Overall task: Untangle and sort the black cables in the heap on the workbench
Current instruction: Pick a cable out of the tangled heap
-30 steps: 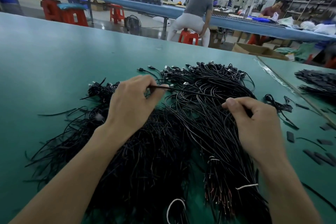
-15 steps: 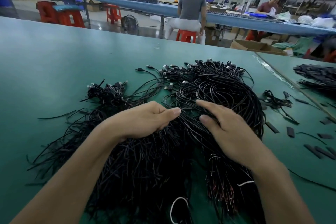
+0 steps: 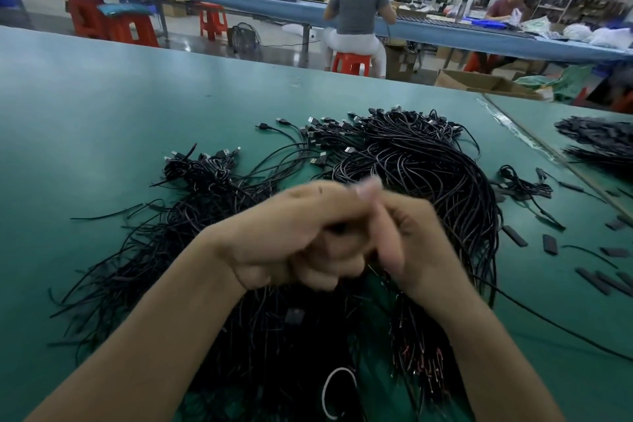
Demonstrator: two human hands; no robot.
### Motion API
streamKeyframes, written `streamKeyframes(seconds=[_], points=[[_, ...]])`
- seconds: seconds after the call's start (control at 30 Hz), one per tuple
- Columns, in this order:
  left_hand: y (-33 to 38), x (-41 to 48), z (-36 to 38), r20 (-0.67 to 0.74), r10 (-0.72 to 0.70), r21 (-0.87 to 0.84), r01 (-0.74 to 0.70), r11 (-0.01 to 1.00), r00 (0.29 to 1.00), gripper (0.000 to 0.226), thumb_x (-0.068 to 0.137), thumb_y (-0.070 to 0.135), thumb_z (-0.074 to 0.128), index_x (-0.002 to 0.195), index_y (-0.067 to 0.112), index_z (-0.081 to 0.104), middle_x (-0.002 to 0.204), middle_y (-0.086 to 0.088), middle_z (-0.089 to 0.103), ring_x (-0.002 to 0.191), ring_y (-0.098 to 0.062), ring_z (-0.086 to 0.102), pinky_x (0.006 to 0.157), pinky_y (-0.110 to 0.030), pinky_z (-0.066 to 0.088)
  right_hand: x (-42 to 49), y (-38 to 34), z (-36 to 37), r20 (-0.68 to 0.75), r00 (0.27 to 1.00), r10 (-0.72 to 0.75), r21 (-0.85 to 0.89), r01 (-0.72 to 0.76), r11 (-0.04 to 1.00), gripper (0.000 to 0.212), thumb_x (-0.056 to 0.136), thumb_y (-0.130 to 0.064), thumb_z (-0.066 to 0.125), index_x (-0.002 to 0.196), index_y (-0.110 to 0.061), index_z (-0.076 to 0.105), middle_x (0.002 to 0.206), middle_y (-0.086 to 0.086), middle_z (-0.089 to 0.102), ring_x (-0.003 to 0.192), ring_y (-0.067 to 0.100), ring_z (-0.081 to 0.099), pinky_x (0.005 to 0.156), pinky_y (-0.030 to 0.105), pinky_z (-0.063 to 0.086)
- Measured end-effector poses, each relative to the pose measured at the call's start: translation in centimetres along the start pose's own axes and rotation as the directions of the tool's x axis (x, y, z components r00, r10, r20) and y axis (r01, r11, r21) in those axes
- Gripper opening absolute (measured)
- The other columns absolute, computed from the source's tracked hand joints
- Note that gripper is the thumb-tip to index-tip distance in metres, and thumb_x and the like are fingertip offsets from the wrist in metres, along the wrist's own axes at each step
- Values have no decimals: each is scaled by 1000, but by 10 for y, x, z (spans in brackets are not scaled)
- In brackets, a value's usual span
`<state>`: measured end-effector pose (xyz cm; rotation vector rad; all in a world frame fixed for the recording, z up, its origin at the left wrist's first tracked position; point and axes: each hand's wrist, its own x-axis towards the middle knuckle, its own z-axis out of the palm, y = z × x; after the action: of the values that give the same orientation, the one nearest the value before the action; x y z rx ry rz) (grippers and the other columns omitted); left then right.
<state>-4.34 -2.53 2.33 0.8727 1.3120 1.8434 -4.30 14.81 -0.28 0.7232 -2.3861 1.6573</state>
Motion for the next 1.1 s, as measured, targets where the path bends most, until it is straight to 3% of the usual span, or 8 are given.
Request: streamKeyframes(seconds=[0.07,0.17,0.27,0.47,0.63,0.83,0.97,1.1], points=[[-1,6,-6,-270,128,-122,-166,979,954,43,97,49,45,86,21,76,50,14,30,42,0,24,35,-11,24,-4,0,9,113,987,118,-142,-101,985,28,101,-31,55,75,-28,64,60,3,63,49,12,54,50,39,47],[-8,11,-20,-621,235,-120,-387,914,748,42,103,34,40,97,10,75,56,8,44,46,-2,38,37,-13,35,-8,-3,15,284,932,226,-306,-136,942,29,103,-33,50,75,-34,57,61,6,59,45,11,44,47,37,38],[-20,13,-28,-732,311,218,-224,950,606,40,109,23,33,103,6,69,76,0,66,69,-12,64,63,-24,58,-9,-10,11,330,918,222,-335,-106,936,26,102,-30,52,77,-24,58,55,-3,52,44,7,39,42,25,32],[-20,9,-18,-645,137,509,289,811,752,38,108,20,38,92,6,70,80,-7,73,71,-14,70,64,-30,60,-6,-20,-25,94,993,68,-297,-37,954,14,91,-38,64,81,-30,71,69,-2,67,56,16,58,56,37,50],[-13,11,5,-464,-102,309,269,912,880,68,103,54,29,64,16,69,49,-5,61,32,-10,47,34,-14,34,-2,-22,-30,-153,984,-89,-103,73,992,7,82,-39,69,79,-33,72,71,-16,69,63,0,61,59,10,44],[-3,7,0,-287,-38,-149,-5,989,957,54,96,52,42,60,14,57,37,9,29,27,0,27,32,-10,23,-2,-7,-8,-134,986,96,-34,-102,994,27,88,-51,57,72,-33,70,57,4,59,49,14,47,44,38,34],[0,10,-10,-520,196,-274,-380,884,831,51,102,38,38,76,13,74,53,7,53,41,-1,49,38,-13,41,-5,-9,9,174,962,209,-214,-170,962,23,100,-35,53,83,-38,68,60,-5,61,49,13,50,47,37,42],[-15,12,-27,-715,343,171,-322,931,609,43,101,36,40,107,7,71,96,-6,76,92,-19,73,81,-30,60,-9,-17,3,314,920,235,-327,-128,936,20,102,-32,51,94,-32,68,57,-5,55,45,7,41,43,27,35]])
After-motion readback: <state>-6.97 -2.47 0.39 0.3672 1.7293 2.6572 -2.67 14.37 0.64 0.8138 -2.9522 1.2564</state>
